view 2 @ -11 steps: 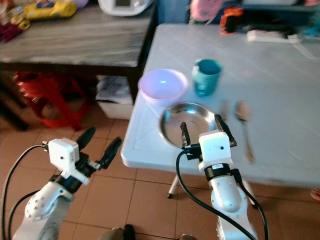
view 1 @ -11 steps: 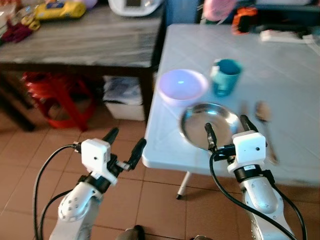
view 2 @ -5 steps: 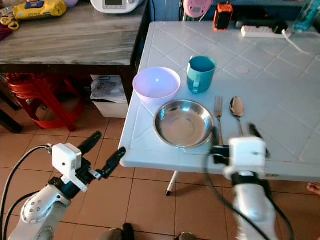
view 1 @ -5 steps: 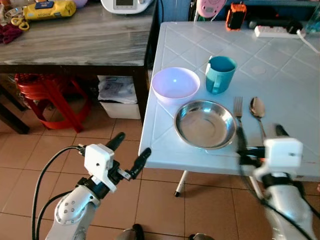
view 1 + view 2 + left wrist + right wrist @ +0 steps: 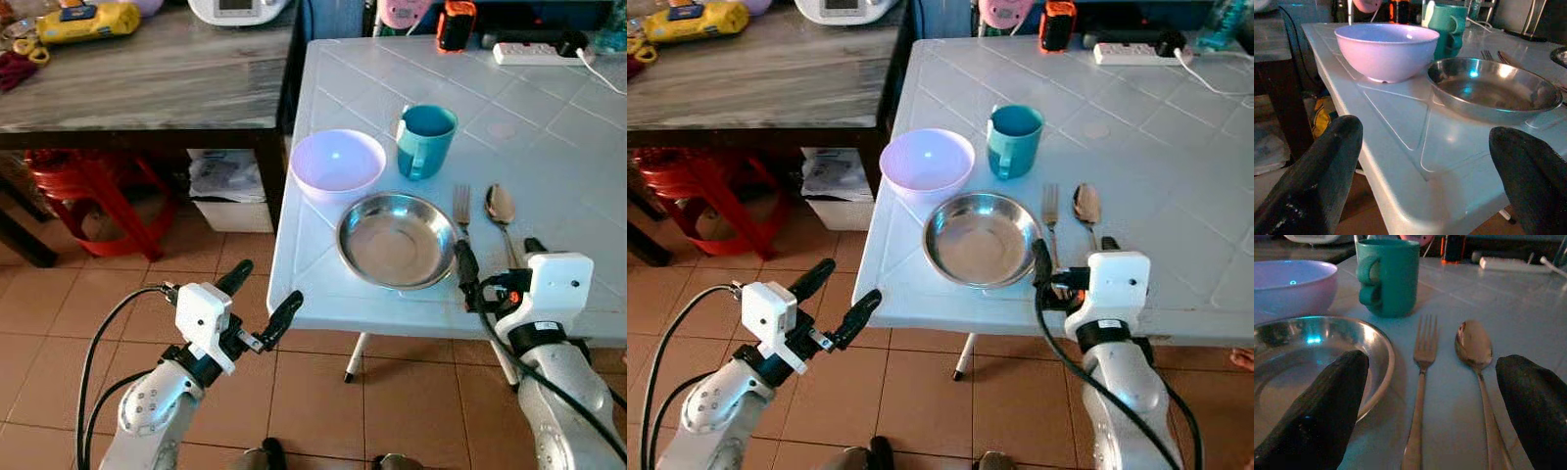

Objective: Setting the table

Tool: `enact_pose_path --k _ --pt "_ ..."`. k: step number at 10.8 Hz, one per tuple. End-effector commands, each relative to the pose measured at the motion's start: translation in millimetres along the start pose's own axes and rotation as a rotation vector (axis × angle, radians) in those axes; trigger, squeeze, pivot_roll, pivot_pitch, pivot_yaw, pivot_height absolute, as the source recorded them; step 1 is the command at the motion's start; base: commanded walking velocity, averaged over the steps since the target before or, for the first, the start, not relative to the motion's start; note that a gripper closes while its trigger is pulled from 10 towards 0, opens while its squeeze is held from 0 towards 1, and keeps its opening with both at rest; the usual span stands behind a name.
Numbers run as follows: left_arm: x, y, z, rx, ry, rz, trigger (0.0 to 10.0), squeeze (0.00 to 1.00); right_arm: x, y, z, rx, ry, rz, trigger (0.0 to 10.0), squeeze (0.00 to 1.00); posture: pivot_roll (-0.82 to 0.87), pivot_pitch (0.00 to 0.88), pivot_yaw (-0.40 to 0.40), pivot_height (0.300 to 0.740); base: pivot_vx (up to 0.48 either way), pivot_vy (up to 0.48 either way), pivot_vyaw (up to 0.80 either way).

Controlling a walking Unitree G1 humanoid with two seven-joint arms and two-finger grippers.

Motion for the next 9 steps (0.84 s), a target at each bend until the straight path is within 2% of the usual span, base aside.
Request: enact_pose_path --k 1,4,5,9 --pt "-0.6 1.5 -2.2 0.002 -0.004 -0.006 10.0 0.0 1.3 -0.9 -0.2 0.013 -0.042 0.007 10.0 0.0 -0.16 0.219 0.079 0.74 0.0 0.0 0.0" --pt "-4.5 4.8 -3.4 -0.012 -0.012 -0.05 10.0 0.0 6.8 -10.0 -4.9 0.056 -0.096 0.052 10.0 0.0 -0.15 0.218 0.071 0.74 0.0 0.0 0.0" --pt "-3.1 7.8 -5.3 -0.007 -0.025 -0.045 10.0 0.0 9.2 -12.5 -7.3 0.082 -0.148 0.068 10.0 0.0 -0.15 0.217 0.072 0.74 0.0 0.0 0.0" --pt "-0.5 10.7 -6.8 -0.006 -0.046 -0.04 10.0 0.0 12.3 -14.1 -22.6 0.155 -0.233 0.088 10.0 0.0 -0.14 0.215 0.074 0.74 0.0 0.0 0.0"
Point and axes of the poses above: a point about 5 cm out from each wrist's last joint towards the gripper, its own y axis pointing back from the gripper into the wrist, its own z axis along the axis of the wrist's last joint, x = y × z, the point moved 6 cm from there along -y, pointing out of the wrist towards the gripper, and after that the axes turned 12 degrees about -y, right-handed, at the moved point
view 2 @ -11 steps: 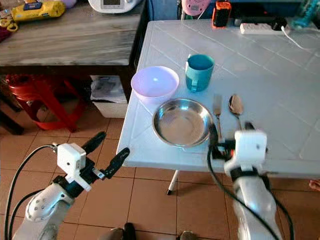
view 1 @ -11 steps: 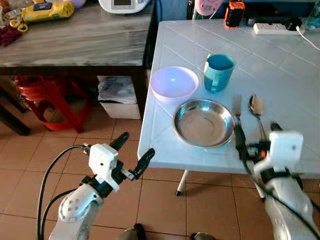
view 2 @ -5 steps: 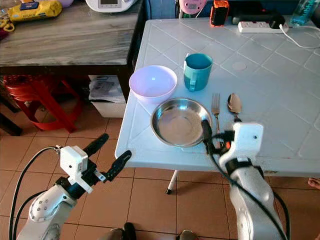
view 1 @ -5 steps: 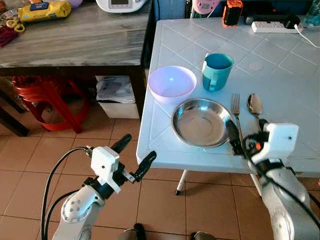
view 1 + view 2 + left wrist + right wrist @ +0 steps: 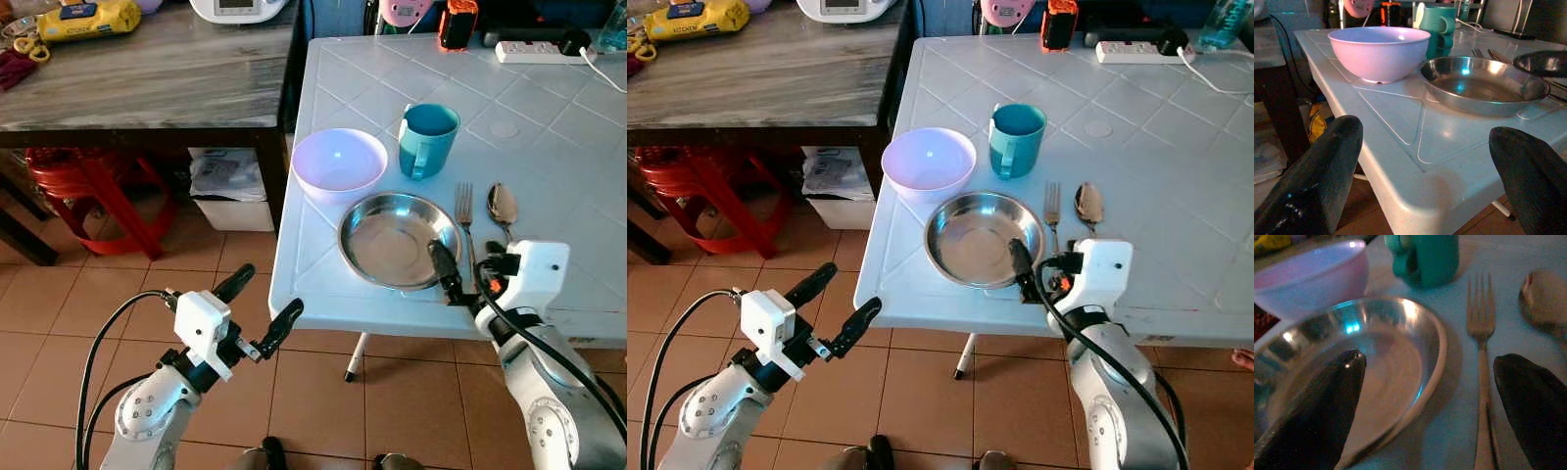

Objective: Setting the table

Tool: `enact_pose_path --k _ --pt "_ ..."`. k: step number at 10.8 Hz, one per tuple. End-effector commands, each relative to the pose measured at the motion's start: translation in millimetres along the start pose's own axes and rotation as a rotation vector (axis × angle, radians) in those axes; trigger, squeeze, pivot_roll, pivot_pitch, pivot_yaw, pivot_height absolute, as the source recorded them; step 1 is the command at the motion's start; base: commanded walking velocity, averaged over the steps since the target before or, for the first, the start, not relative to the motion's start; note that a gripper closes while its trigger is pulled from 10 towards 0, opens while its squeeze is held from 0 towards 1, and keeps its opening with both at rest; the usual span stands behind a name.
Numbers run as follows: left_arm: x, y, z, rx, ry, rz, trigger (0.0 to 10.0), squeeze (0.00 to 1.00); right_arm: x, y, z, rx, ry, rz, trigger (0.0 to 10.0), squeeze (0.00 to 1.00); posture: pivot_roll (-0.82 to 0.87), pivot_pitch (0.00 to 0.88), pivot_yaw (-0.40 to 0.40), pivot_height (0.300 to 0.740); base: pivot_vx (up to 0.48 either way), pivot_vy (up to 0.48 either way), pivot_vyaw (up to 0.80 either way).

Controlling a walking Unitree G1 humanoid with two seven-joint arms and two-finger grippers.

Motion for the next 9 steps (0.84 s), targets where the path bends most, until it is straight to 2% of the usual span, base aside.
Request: enact_pose_path --k 1,2,3,4,5,6,9 --pt "2.0 5.8 -5.2 0.024 -0.011 0.004 10.0 0.0 2.0 -0.1 -5.6 0.026 -0.024 0.021 10.0 0.0 -0.13 0.216 0.076 0.74 0.0 0.0 0.0" --pt "2.0 6.1 -5.5 0.024 -0.011 0.004 10.0 0.0 4.4 -0.8 -5.6 0.027 -0.027 0.031 10.0 0.0 -0.13 0.216 0.077 0.74 0.0 0.0 0.0" --pt "2.1 6.8 -7.7 0.027 -0.011 0.004 10.0 0.0 4.5 -3.6 -8.2 0.04 -0.083 0.031 10.0 0.0 -0.13 0.222 0.075 0.74 0.0 0.0 0.0" --pt "2.2 7.4 -8.8 0.028 -0.011 0.004 10.0 0.0 6.3 -4.1 -8.6 0.042 -0.093 0.047 9.0 0.0 -0.13 0.223 0.076 0.74 0.0 0.0 0.0" --pt "2.5 9.0 -11.7 0.033 -0.01 0.007 10.0 0.0 10.8 -5.4 -8.1 0.042 -0.096 0.072 3.9 0.0 -0.13 0.225 0.076 0.74 0.0 0.0 0.0" --pt "2.6 10.4 -14.9 0.038 -0.008 0.008 10.0 0.0 10.4 -7.2 -9.3 0.045 -0.122 0.065 0.0 0.0 -0.12 0.226 0.077 0.74 0.0 0.0 0.0" --pt "3.5 13.8 -22.1 0.047 -0.009 0.01 10.0 0.0 4.7 -5.4 -16.9 0.073 -0.139 0.051 0.0 0.0 -0.12 0.23 0.082 0.74 0.0 0.0 0.0"
Point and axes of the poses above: a point about 5 cm out from each wrist's last joint towards the gripper, its own y axis pointing back from the gripper into the wrist, its own z axis along the axis of the wrist's last joint, x = y × z, the point moved 6 cm from there along -y, pointing out of the wrist towards the gripper, and after that the axes turned 12 degrees about -y, right-handed, at the moved point
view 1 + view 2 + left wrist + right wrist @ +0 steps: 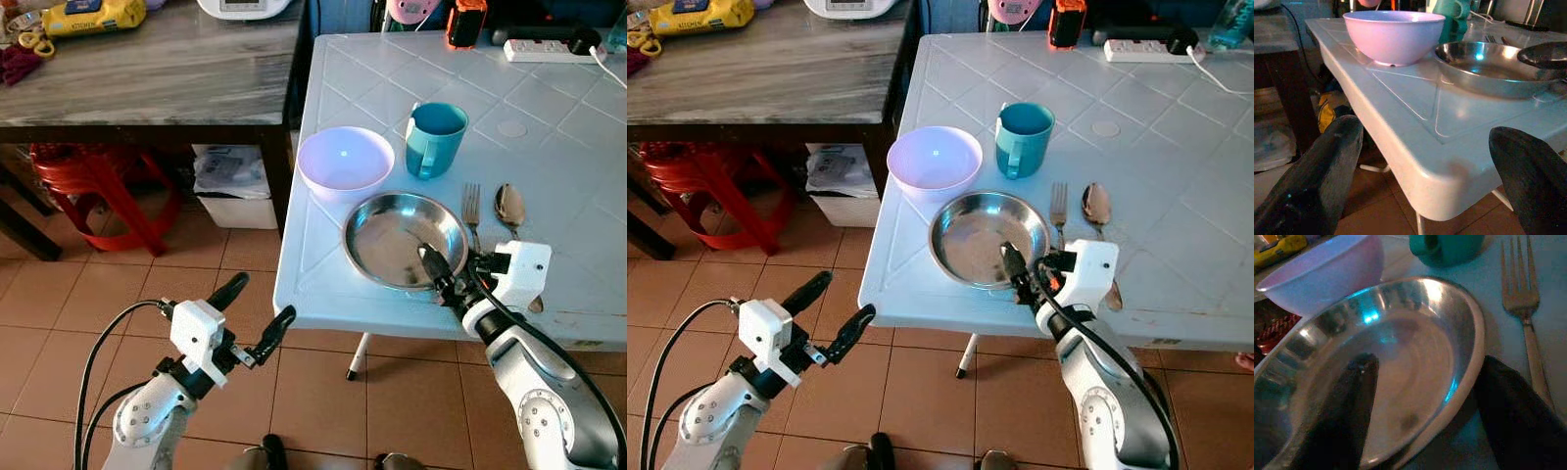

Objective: Setting the table

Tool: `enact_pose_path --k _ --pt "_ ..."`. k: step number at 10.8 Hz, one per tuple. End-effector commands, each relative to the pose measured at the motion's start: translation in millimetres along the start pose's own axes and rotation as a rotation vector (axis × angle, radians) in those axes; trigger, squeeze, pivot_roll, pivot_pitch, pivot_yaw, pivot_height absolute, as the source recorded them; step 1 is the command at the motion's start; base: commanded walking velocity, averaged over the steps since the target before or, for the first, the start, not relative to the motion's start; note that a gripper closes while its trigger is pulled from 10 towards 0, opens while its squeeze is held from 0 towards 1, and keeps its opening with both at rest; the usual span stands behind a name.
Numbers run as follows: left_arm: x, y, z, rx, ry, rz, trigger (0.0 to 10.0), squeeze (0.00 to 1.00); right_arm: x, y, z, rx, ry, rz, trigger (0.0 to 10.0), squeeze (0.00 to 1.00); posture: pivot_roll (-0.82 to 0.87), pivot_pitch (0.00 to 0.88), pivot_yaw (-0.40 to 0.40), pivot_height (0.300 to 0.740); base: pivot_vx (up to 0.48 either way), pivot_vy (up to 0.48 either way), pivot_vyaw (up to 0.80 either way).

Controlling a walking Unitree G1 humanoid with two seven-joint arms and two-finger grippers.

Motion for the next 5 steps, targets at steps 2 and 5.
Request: enact_pose_path --k 2,5 --pt "-0.6 5.7 -8.6 0.027 -0.012 -0.014 10.0 0.0 -7.8 1.6 -10.4 0.045 -0.048 -0.025 0.0 0.0 -0.12 0.232 0.084 0.74 0.0 0.0 0.0" --pt "-1.2 6.3 -11.9 0.025 -0.017 -0.024 10.0 0.0 -11.9 3.3 -17.7 0.066 -0.069 -0.036 0.0 0.0 -0.11 0.231 0.086 0.74 0.0 0.0 0.0"
Point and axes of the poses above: a point about 5 cm out from each wrist's last joint towards the gripper, its own y axis pointing back from the gripper into the wrist, its own z axis along the axis of the wrist's last joint, x = y × z, the point moved 6 cm from there along -y, pointing out of the wrist towards the gripper, and after that the axes turned 12 degrees about -y, right-handed, at the moved point
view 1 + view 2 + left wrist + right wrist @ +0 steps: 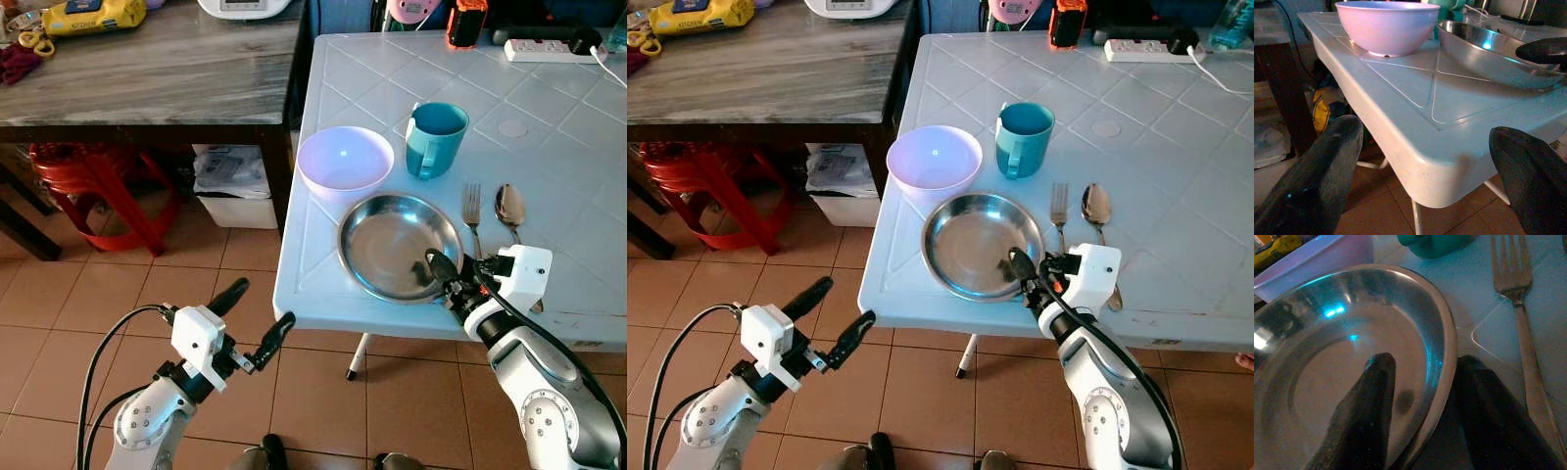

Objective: Setting the table

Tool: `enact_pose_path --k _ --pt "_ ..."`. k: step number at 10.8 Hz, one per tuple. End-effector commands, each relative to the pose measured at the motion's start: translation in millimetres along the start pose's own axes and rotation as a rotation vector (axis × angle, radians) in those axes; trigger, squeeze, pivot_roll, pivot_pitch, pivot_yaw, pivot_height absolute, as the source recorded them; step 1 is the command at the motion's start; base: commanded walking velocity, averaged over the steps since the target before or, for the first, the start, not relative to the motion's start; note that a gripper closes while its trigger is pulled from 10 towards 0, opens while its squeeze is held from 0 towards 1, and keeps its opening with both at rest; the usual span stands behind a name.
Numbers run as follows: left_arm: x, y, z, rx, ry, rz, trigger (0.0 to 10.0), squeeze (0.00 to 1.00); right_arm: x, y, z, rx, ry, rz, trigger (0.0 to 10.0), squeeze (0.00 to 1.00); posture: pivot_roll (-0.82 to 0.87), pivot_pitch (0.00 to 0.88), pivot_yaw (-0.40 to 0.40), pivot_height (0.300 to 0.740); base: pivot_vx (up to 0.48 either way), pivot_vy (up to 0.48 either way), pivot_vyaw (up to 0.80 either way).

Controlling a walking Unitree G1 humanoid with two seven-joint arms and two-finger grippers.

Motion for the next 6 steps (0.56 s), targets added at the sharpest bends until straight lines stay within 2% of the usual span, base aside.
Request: enact_pose_path --k 1,6 --pt "1.4 4.0 -3.8 0.016 -0.016 -0.005 10.0 0.0 -6.6 2.2 -14.9 0.051 -0.031 -0.023 0.0 0.0 -0.11 0.231 0.088 0.74 0.0 0.0 0.0" --pt "5.9 4.3 -5.0 0.009 -0.024 -0.006 10.0 0.0 -7.8 -1.1 -18.6 0.059 -0.095 -0.04 0.0 0.0 -0.11 0.23 0.089 0.74 0.0 0.0 0.0"
Point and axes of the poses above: a point about 5 cm out from each wrist's last joint towards the gripper, its own y axis pointing back from the gripper into the wrist, its own z axis along the axis of the wrist's last joint, x = y × z, the point moved 6 cm from there along -y, pointing out of the wrist towards the gripper, and after that the axes turned 12 degrees about -y, right-handed, at the moved point
